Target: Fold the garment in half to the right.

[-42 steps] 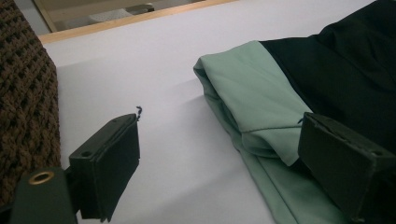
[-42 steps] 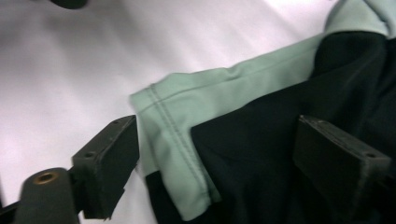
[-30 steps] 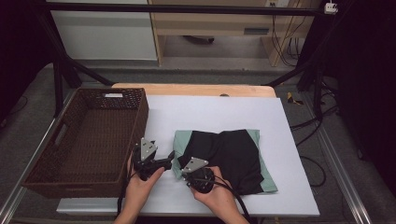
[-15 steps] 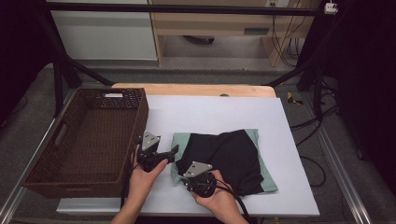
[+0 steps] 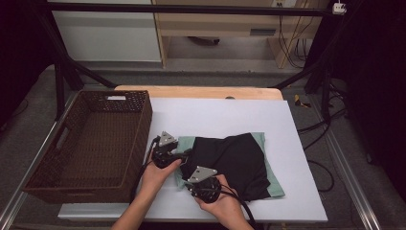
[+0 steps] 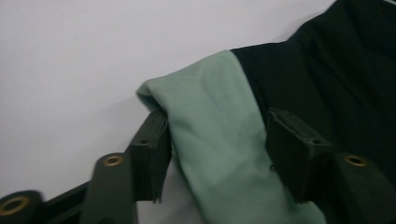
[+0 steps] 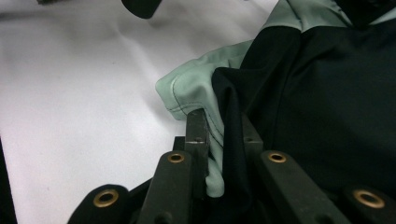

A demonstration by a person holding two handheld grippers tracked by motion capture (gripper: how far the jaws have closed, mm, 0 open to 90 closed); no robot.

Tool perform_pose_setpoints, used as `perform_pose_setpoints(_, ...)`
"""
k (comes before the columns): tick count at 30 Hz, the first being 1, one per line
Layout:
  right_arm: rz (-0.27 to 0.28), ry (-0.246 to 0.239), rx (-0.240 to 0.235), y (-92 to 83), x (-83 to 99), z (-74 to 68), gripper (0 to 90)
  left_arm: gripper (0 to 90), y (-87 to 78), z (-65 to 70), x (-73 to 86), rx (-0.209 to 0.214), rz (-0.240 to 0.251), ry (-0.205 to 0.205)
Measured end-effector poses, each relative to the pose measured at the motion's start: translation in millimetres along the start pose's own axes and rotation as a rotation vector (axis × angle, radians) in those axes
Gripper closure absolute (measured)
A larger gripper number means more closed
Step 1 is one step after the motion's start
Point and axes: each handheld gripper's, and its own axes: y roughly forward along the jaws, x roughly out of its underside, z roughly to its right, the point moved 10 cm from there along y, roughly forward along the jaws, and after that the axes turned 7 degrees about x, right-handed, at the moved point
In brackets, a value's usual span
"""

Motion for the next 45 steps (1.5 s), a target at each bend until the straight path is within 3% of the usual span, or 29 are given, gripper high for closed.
perform_pose_setpoints(1, 0.005, 0.003, -0.006, 0.0, 0.0, 0.2, 80.3, 54.2, 1.8, 1.9, -1.1, 0.004, -0.005, 0.015)
perform_pose_setpoints(6, 0.009, 0.001, -0.005, -0.5, 0.1, -0.1, 80.3, 57.9, 13.4, 6.9, -6.3, 0.033, -0.02, -0.018)
perform_pose_setpoints(9, 0.008, -0.005, -0.005, -1.0, 0.1, -0.5, 80.4, 58.3, 21.1, 14.0, -6.0, 0.061, -0.032, -0.009)
perform_pose_setpoints(11, 0.008, -0.002, -0.005, -1.7, 0.2, -0.2, 80.6, 60.5, 21.3, 14.1, -6.6, 0.055, -0.036, 0.0)
perform_pose_setpoints(16, 0.014, -0.008, -0.004, -2.9, -0.8, -0.1, 80.8, 70.5, 18.7, 14.4, -9.3, 0.085, -0.031, -0.048)
perform_pose_setpoints(20, 0.024, -0.006, -0.001, -6.0, -3.4, 0.1, 81.1, 77.2, 15.4, 15.1, -13.4, 0.092, -0.016, -0.055)
perform_pose_setpoints(24, 0.044, -0.007, 0.006, -10.4, -8.6, 1.1, 81.5, 80.1, 9.4, 11.2, -21.9, 0.057, 0.0, -0.04)
perform_pose_setpoints(28, 0.086, -0.001, 0.026, -15.2, -20.4, 5.4, 81.8, 80.6, 0.3, 6.4, -36.0, -0.023, 0.02, 0.009)
perform_pose_setpoints(33, 0.124, 0.003, 0.04, -20.8, -32.9, 10.2, 81.9, 81.0, -6.8, 6.2, -52.0, -0.072, 0.034, 0.055)
perform_pose_setpoints(38, 0.176, 0.01, 0.058, -29.6, -51.3, 16.5, 81.9, 81.1, -14.6, 6.6, -73.1, -0.095, 0.051, 0.07)
perform_pose_setpoints(45, 0.209, 0.014, 0.068, -37.0, -64.2, 21.5, 81.9, 81.3, -22.4, 2.1, -87.6, -0.124, 0.06, 0.079)
